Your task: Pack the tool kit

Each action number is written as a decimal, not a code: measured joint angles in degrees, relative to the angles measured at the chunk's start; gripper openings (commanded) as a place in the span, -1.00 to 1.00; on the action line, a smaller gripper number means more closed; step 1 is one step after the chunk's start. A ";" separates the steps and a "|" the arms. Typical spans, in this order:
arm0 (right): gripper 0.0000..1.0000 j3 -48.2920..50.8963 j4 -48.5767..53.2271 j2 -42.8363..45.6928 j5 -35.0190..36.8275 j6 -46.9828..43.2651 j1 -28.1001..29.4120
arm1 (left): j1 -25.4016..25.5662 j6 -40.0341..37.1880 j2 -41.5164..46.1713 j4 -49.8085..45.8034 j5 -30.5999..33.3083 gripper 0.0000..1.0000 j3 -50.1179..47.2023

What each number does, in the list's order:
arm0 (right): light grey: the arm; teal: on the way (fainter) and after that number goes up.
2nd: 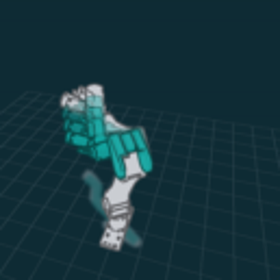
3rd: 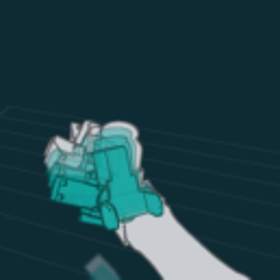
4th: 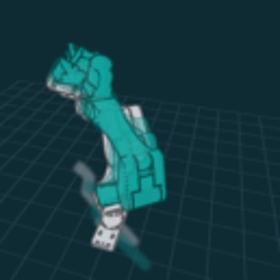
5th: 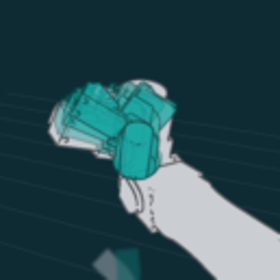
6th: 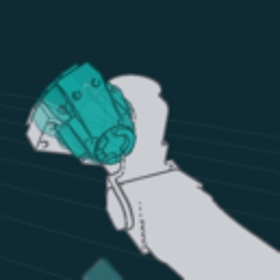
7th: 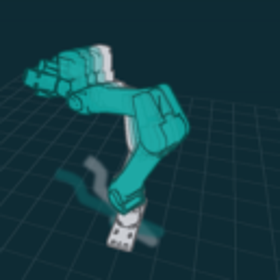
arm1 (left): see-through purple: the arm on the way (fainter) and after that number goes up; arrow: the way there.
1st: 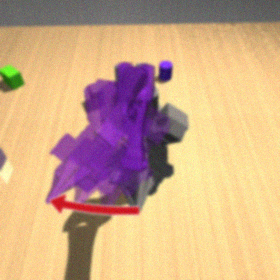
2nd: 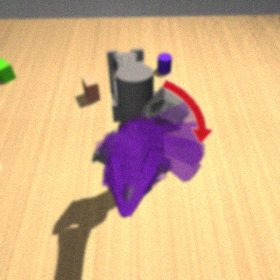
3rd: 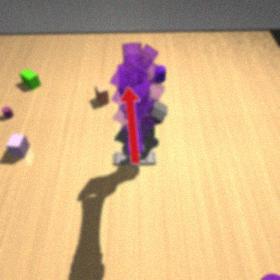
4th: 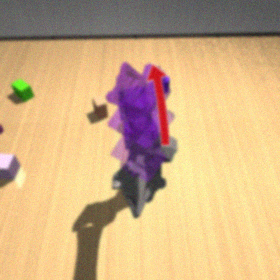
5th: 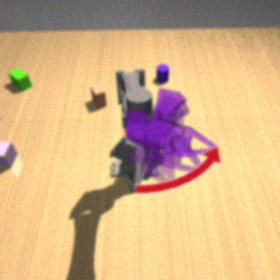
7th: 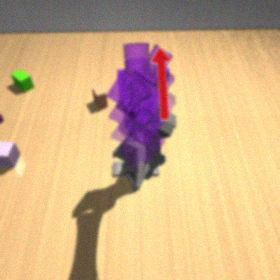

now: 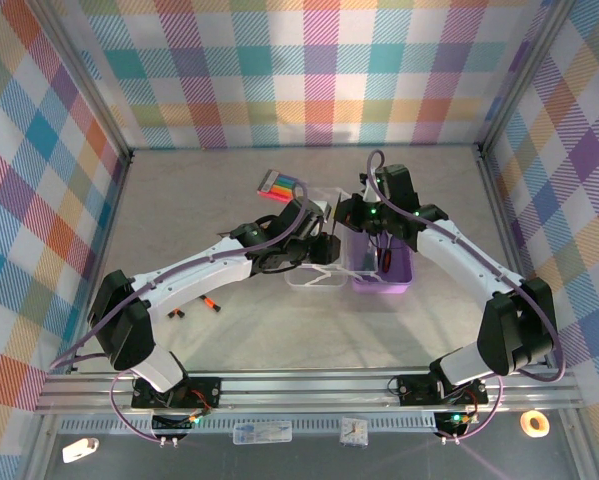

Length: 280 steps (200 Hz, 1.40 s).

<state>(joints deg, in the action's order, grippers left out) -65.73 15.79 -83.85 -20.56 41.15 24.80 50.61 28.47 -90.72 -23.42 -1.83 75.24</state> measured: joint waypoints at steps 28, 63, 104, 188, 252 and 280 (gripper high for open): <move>-0.97 -0.94 1.57 0.00 2.51 -2.05 -0.04 | -0.02 -1.29 0.90 -0.87 2.05 0.75 0.00; -0.95 -5.09 4.76 -0.20 5.11 -6.80 -2.34 | -1.03 -3.02 8.44 -3.19 7.67 0.93 -1.36; -0.95 -7.85 5.92 -4.48 4.94 -11.02 -8.39 | -5.77 -3.19 16.44 -6.21 14.12 0.94 -4.50; -0.90 -6.84 4.42 -16.20 -4.31 -11.28 -10.10 | -7.21 -2.99 14.97 -9.86 16.52 0.95 -8.26; -0.74 -6.54 3.10 -20.33 -8.92 -10.49 -10.10 | -7.26 -2.99 11.91 -9.64 16.26 0.95 -8.22; -0.57 -6.54 3.15 -21.22 -9.64 -10.36 -10.10 | -7.26 -3.02 11.41 -9.64 16.26 0.96 -8.00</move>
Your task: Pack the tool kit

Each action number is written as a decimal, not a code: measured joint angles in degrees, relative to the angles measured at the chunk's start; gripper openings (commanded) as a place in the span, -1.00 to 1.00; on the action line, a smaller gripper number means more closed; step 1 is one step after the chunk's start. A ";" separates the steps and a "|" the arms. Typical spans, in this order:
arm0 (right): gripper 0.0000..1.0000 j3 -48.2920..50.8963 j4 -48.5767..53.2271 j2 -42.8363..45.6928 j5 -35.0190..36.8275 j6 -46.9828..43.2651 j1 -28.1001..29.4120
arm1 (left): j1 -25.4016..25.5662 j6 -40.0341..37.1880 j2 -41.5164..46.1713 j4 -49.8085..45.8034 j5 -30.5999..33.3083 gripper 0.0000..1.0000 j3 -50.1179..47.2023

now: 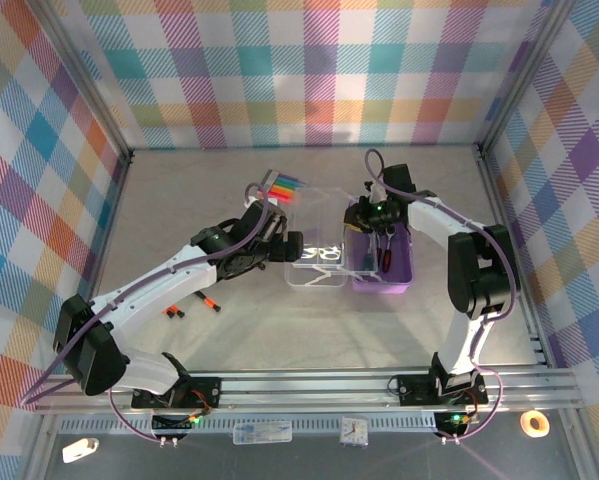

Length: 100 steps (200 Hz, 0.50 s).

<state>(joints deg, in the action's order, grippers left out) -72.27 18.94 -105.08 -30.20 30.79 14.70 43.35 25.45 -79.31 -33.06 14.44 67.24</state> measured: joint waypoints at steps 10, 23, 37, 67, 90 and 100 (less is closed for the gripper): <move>-0.50 -0.04 0.00 0.00 -0.17 0.04 0.00 | -0.02 0.00 -0.04 0.07 0.00 0.97 0.13; -0.43 -0.07 0.22 0.00 -0.15 -0.07 0.00 | -0.09 0.00 -0.07 0.07 0.00 0.97 0.22; -0.40 -0.07 0.39 0.00 -0.04 -0.17 -0.09 | -0.37 0.00 -0.24 0.02 -0.04 0.98 0.46; -0.39 -0.07 0.83 0.26 0.76 -0.22 -0.07 | -1.44 0.00 -0.46 0.07 0.09 0.96 0.79; -0.38 -0.07 2.21 2.21 2.01 -0.44 -0.02 | -3.41 0.61 -0.46 0.11 0.44 0.85 0.79; -0.38 -0.07 2.75 4.09 2.80 -0.66 0.00 | -4.90 1.22 -0.46 0.11 0.74 0.76 0.79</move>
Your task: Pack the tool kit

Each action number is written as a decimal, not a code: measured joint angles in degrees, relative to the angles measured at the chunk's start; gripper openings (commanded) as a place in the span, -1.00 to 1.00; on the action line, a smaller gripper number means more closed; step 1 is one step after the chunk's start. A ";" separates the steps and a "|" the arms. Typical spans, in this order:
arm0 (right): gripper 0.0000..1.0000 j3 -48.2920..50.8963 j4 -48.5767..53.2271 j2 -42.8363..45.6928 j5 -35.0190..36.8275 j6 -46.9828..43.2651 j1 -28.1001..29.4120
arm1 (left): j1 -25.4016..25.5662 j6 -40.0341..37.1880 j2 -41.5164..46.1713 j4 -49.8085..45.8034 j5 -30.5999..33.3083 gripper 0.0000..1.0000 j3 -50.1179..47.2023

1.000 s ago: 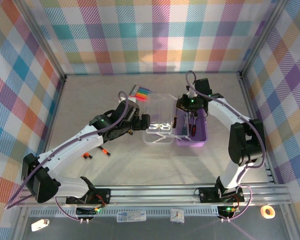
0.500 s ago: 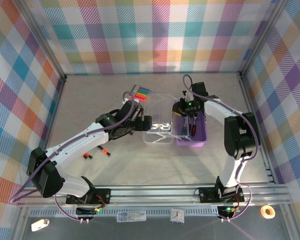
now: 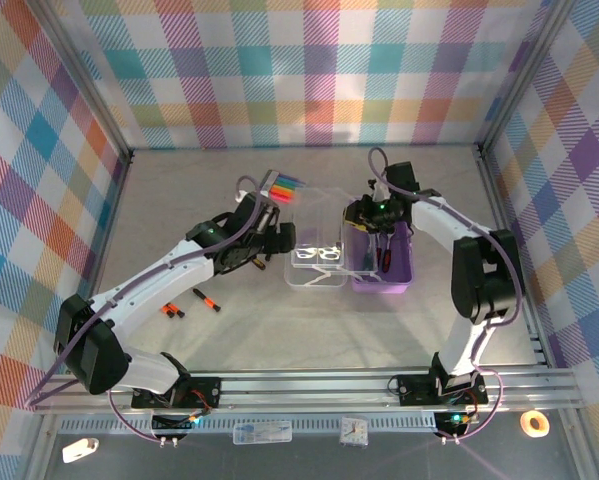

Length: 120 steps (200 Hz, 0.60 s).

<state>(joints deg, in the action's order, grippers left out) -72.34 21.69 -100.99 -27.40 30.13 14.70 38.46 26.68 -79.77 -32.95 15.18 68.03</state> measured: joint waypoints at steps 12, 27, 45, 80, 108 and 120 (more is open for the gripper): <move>-0.38 0.02 0.63 3.10 1.18 -0.42 0.00 | -2.21 1.01 -0.20 -0.13 0.72 0.68 0.00; -0.39 0.04 0.90 7.39 2.43 -0.70 0.00 | -4.87 1.79 -1.22 -0.17 1.38 0.47 0.00; -0.38 0.90 0.74 12.74 3.30 -0.85 0.00 | -7.19 2.67 -4.31 -0.33 1.84 0.13 0.07; -0.37 6.34 0.52 20.00 4.02 -0.83 0.00 | -8.39 0.83 -15.41 -2.80 1.18 -0.06 3.61; -0.36 10.49 1.33 22.23 4.46 -0.83 0.00 | -8.24 -1.33 -23.10 -3.08 -1.11 -0.05 6.47; -0.34 11.76 1.79 23.21 4.52 -0.83 0.00 | -8.11 -2.43 -25.03 -3.15 -2.64 -0.03 6.73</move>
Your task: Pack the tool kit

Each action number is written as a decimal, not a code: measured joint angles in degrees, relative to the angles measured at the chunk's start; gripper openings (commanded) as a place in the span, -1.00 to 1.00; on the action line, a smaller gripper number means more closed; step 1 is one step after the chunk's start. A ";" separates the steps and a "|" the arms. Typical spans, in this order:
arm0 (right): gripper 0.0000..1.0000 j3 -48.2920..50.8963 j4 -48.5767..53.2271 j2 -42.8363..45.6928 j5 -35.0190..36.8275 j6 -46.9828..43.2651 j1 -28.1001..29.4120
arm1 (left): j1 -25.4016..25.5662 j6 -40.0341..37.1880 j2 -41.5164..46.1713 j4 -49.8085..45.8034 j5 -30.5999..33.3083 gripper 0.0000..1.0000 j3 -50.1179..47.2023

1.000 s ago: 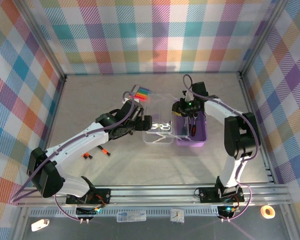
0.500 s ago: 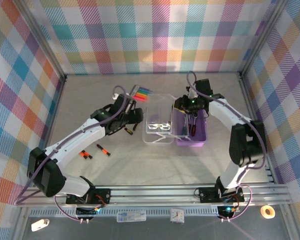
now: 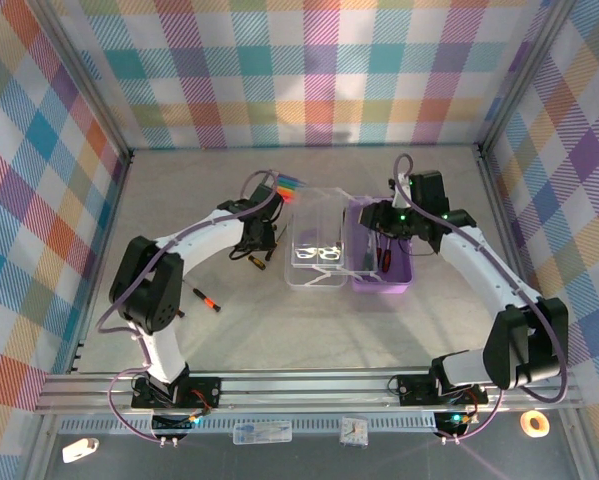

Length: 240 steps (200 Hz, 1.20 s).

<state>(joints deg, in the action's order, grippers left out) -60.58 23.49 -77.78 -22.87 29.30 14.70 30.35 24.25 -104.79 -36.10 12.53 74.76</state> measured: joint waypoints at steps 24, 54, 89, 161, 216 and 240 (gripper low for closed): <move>-0.33 1.18 0.72 1.68 0.20 0.00 0.00 | 0.76 -2.12 -2.78 0.07 -2.54 -0.02 0.79; -0.33 1.90 0.61 2.43 0.33 0.02 0.00 | 2.69 -4.42 -6.69 0.07 -3.06 -0.05 3.54; -0.33 2.73 0.76 2.51 0.33 0.04 0.00 | 3.28 -5.55 -9.64 0.17 -1.22 -0.16 5.05; -0.32 2.73 1.09 3.06 0.35 0.04 0.00 | 3.28 -7.28 -10.67 0.85 -0.87 -0.61 5.05; -0.32 2.73 1.51 4.15 0.37 0.04 0.00 | 3.28 -8.55 -9.84 0.85 -1.01 -0.85 4.61; -0.32 2.73 1.51 4.50 0.39 0.04 0.00 | 3.32 -9.05 -6.97 0.20 -1.57 -0.90 3.76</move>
<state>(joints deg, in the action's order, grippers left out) -57.84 24.99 -73.28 -22.48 29.34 14.70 33.67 15.20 -111.77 -35.90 10.96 78.52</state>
